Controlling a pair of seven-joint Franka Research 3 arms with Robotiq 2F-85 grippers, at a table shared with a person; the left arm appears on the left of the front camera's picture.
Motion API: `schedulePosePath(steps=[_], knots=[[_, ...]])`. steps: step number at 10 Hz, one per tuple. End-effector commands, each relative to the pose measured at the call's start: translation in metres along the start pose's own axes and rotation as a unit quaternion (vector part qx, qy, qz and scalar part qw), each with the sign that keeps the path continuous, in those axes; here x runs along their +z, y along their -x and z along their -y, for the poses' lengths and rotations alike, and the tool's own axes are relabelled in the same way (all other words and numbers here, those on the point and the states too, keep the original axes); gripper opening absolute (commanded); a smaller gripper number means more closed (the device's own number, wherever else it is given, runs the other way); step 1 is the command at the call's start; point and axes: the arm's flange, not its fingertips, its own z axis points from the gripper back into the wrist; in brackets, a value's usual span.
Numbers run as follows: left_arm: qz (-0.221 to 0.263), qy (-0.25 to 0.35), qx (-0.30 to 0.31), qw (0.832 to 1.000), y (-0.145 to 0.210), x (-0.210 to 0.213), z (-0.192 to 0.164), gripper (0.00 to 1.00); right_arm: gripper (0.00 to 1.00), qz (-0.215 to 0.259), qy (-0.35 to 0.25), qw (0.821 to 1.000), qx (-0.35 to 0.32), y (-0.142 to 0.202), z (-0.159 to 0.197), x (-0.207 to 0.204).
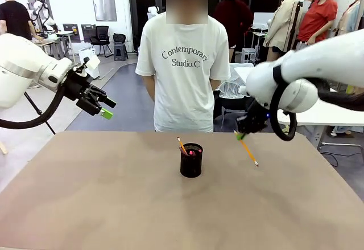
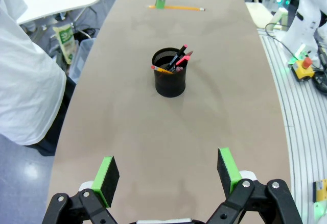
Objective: Place the pens into the pen holder.
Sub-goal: Pick up a writing instrument from the table and place it into the Pen holder.
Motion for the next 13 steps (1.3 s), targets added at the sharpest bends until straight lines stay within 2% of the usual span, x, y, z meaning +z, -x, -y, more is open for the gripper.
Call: schedulePosePath(steps=[1,2,3,5,6,8,9,10,11,13], knots=[[-0.003,-0.001,0.002,1.0,0.0,0.003,0.001,1.0,0.0,0.019,-0.101,0.994,0.038,0.007,0.005,0.025],[-0.003,-0.001,0.002,1.0,0.0,0.003,0.001,1.0,0.0,0.057,-0.139,0.986,0.07,0.005,-0.001,0.036],[-0.003,-0.001,0.002,1.0,0.0,0.003,0.001,1.0,0.0,0.097,-0.152,0.978,0.105,0.005,-0.006,0.046],[-0.003,-0.001,0.002,1.0,0.0,0.003,0.001,1.0,0.0,0.194,-0.132,0.957,0.173,0.012,-0.014,0.065],[-0.003,-0.001,0.002,1.0,0.0,0.003,0.001,1.0,0.0,0.238,-0.12,0.946,0.183,0.015,-0.017,0.07],[-0.003,-0.001,0.002,1.0,0.0,0.003,0.001,1.0,0.0,0.287,-0.126,0.93,0.195,0.017,-0.02,0.079],[-0.003,-0.001,0.002,1.0,0.0,0.003,0.001,1.0,0.0,0.327,-0.131,0.919,0.175,0.018,-0.021,0.08],[-0.003,-0.001,0.002,1.0,0.0,0.003,0.001,1.0,0.0,0.332,-0.129,0.92,0.162,0.013,-0.017,0.084],[-0.003,-0.001,0.002,1.0,0.0,0.003,0.001,1.0,0.0,0.282,-0.123,0.936,0.172,0.003,-0.022,0.093],[-0.003,-0.001,0.002,1.0,0.0,0.003,0.001,1.0,0.0,0.282,-0.123,0.936,0.172,0.003,-0.022,0.093]])
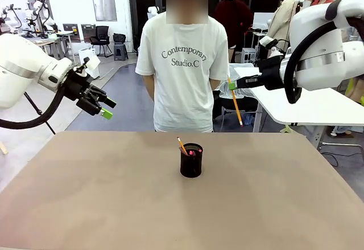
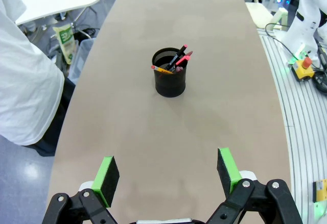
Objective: Place the pens into the pen holder.
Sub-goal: Pick up a writing instrument from the table and place it into the Pen holder.
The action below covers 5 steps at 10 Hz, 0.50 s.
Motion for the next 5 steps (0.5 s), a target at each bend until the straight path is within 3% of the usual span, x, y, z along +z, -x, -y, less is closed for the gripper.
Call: schedulePosePath(steps=[1,2,3,5], knots=[[-0.003,-0.001,0.002,1.0,0.0,0.003,0.001,1.0,0.0,-0.012,-0.002,1.0,-0.004,-0.003,-0.001,0.0],[-0.003,-0.001,0.002,1.0,0.0,0.003,0.001,1.0,0.0,0.0,0.0,1.0,0.0,0.0,0.0,0.0],[-0.003,-0.001,0.002,1.0,0.0,0.003,0.001,1.0,0.0,0.058,-0.017,0.997,0.051,-0.001,-0.003,-0.015],[-0.003,-0.001,0.002,1.0,0.0,0.003,0.001,1.0,0.0,0.121,-0.059,0.987,0.085,0.003,-0.016,-0.036]])
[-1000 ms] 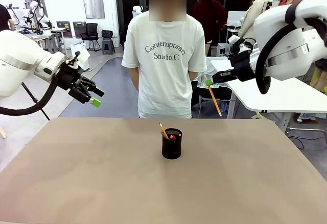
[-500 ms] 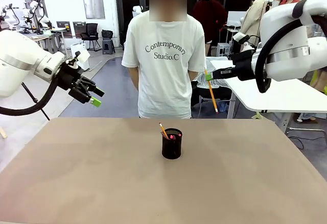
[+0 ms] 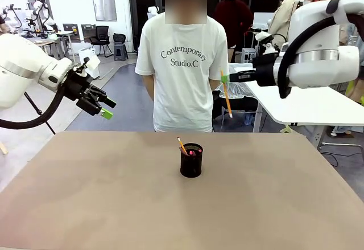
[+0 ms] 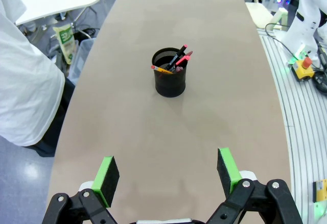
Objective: Place the pens into the pen holder.
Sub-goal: Pick up a writing instrument from the table and place it into the Pen holder.
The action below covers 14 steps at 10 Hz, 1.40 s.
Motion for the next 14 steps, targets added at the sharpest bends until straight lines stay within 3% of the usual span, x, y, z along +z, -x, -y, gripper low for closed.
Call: schedulePosePath(steps=[1,3,4,5,6,10,12,13,14], knots=[[-0.003,-0.001,0.002,1.0,0.0,0.003,0.001,1.0,0.0,0.075,-0.038,0.995,0.047,0.018,-0.003,-0.03],[-0.003,-0.001,0.002,1.0,0.0,0.003,0.001,1.0,0.0,0.113,-0.059,0.988,0.083,0.026,-0.015,-0.051],[-0.003,-0.001,0.002,1.0,0.0,0.003,0.001,1.0,0.0,0.105,-0.057,0.989,0.088,0.032,-0.018,-0.059],[-0.003,-0.001,0.002,1.0,0.0,0.003,0.001,1.0,0.0,0.138,-0.072,0.981,0.116,0.04,-0.021,-0.068],[-0.003,-0.001,0.002,1.0,0.0,0.003,0.001,1.0,0.0,0.126,-0.089,0.98,0.128,0.043,-0.019,-0.076],[-0.003,-0.001,0.002,1.0,0.0,0.003,0.001,1.0,0.0,0.115,-0.134,0.982,0.06,0.071,-0.027,-0.092],[-0.003,-0.001,0.002,1.0,0.0,0.003,0.001,1.0,0.0,0.118,-0.143,0.981,0.057,0.074,-0.024,-0.088],[-0.003,-0.001,0.002,1.0,0.0,0.003,0.001,1.0,0.0,0.115,-0.147,0.982,0.023,0.07,-0.021,-0.082],[-0.003,-0.001,0.002,1.0,0.0,0.003,0.001,1.0,0.0,0.112,-0.138,0.981,0.071,0.077,-0.025,-0.094]])
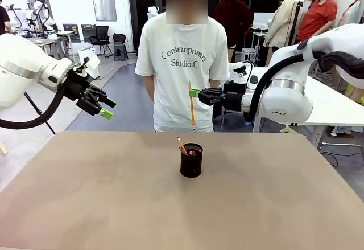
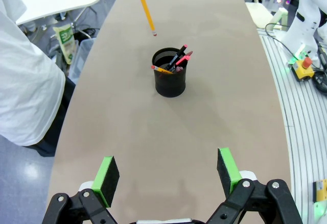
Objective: Place the pens into the pen holder.
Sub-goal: Pick up a writing instrument from the table and place it into the Pen holder.
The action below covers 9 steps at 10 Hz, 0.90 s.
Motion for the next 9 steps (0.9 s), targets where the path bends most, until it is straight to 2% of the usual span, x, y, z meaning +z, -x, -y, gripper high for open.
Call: schedulePosePath(steps=[1,9], knots=[[-0.003,-0.001,0.002,1.0,-0.0001,0.0027,0.001,1.0,0.0,-0.003,0.0,1.0,0.017,0.0011,-0.003,-0.0033],[-0.003,-0.001,0.002,1.0,-0.0001,0.0027,0.001,1.0,0.0,-0.003,0.0,1.0,0.017,0.0011,-0.003,-0.0033]])
